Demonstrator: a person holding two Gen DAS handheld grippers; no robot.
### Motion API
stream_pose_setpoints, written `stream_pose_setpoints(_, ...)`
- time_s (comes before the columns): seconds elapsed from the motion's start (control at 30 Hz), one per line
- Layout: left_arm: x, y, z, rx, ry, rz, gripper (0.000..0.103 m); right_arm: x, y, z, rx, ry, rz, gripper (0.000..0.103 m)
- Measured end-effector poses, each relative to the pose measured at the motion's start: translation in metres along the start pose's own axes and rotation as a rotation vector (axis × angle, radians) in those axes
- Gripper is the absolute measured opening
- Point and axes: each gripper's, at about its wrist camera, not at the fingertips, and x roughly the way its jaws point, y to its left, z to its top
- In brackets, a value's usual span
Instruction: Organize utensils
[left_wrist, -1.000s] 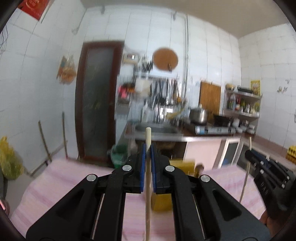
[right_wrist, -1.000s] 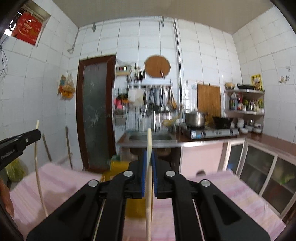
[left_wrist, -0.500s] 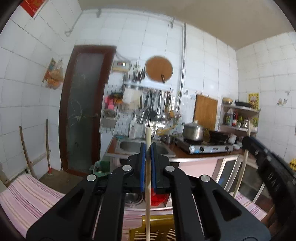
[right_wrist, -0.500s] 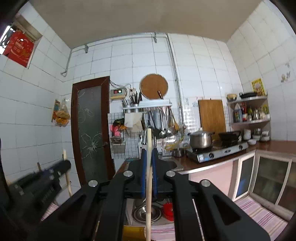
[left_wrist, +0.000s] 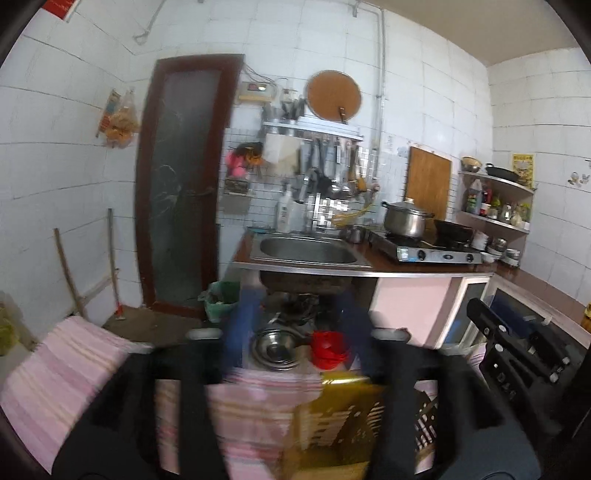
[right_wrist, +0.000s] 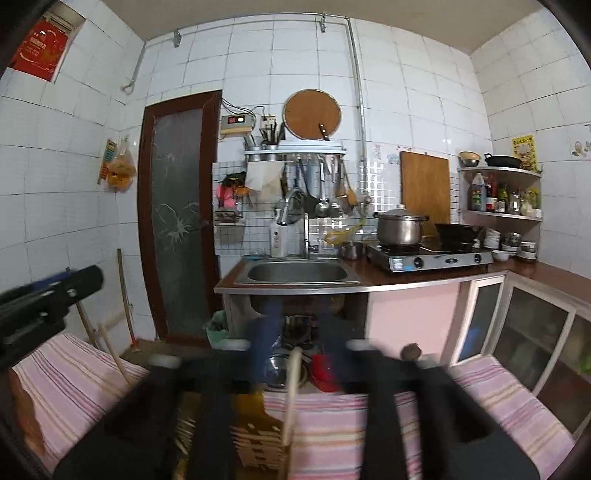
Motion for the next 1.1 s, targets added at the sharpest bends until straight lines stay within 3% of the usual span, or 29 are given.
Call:
stream_pose_setpoints(0.13, -0.044, 0.016, 0.008, 0.025, -0.011, 0.048, 0.094, -0.034, -0.007, 0.017, -0.032, 0.026, -0.033, 0.068)
stream_pose_setpoints(0.2, -0.065, 0.025, 0.008, 0.028, 0.003, 0.052, 0.098, -0.056, -0.010, 0.019, -0.048, 0.056, -0.049, 0.069)
stream_pose_setpoints(0.4, -0.116, 0.042, -0.019, 0.076, 0.072, 0.072, 0.098, -0.111, -0.007, -0.006, -0.059, 0.138, -0.077, 0.077)
stream_pose_setpoints(0.63, -0.140, 0.066, -0.082, 0.078, 0.189, 0.114, 0.098, -0.153, -0.003, -0.061, -0.040, 0.220, -0.100, 0.081)
stream_pose_setpoints(0.9, -0.124, 0.094, -0.149, 0.026, 0.321, 0.160, 0.098, -0.149, 0.009, -0.135, -0.043, 0.359, -0.097, 0.081)
stream_pose_setpoints(1.1, -0.103, 0.096, -0.184, 0.038, 0.404, 0.160, 0.098, -0.139, 0.008, -0.164, -0.043, 0.421, -0.098, 0.081)
